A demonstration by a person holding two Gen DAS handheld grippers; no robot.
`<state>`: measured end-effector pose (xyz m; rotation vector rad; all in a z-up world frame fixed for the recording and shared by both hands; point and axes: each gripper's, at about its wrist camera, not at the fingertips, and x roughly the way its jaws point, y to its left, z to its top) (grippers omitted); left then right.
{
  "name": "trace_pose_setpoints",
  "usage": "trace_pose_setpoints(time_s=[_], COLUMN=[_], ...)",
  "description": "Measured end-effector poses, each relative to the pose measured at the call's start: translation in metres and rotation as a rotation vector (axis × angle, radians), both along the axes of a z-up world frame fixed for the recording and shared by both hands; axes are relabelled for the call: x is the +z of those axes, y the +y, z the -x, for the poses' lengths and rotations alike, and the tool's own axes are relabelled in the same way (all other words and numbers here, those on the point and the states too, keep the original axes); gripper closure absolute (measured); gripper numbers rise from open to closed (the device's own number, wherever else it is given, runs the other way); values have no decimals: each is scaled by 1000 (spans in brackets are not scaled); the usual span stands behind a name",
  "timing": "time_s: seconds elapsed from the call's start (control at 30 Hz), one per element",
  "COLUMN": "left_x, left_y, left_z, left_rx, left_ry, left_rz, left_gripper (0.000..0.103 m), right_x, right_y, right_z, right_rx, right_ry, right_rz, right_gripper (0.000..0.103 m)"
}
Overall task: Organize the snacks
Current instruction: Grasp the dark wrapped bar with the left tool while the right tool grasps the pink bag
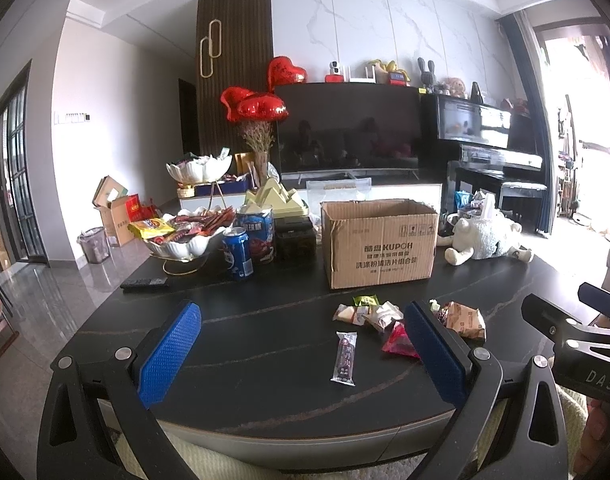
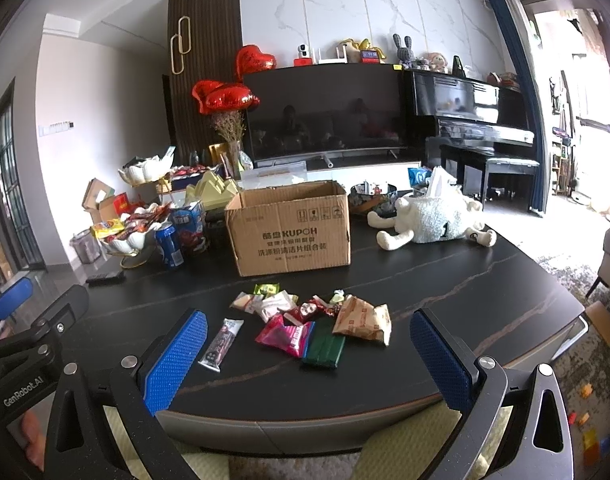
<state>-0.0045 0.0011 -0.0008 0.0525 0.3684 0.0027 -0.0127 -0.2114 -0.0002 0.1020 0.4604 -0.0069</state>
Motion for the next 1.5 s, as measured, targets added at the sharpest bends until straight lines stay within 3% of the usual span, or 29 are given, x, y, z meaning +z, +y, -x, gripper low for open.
trace_pose_setpoints(time_s=[0.27, 0.5, 0.67, 0.87, 1.1, 1.27, 1.5], left_x=[-27, -54, -76, -102, -131, -153, -166], left_y=[0, -5, -10, -18, -19, -22, -25], left_z=[-21, -57, -86, -120, -163, -181, -193], left_rx=[-29, -79, -118, -194, -258, -277, -296], left_ry=[79, 187, 237, 322, 487, 564, 618], left_rz=[11, -11, -57, -58, 21, 55, 95], left_gripper=[0, 0, 9, 25, 46, 59, 65], right_x=[-24, -62, -82, -107, -133, -144, -154], right_y=[9, 15, 18, 17, 24, 27, 29], right_z=[-20, -68, -104, -144, -182, -196, -208], right_rx=[55, 112, 153, 204, 261, 276, 287], right_ry=[58, 180, 235, 314, 412, 450, 480], right_rz=[4, 28, 39, 19, 0, -11, -23], right_gripper=[1, 1, 1, 12, 25, 28, 34])
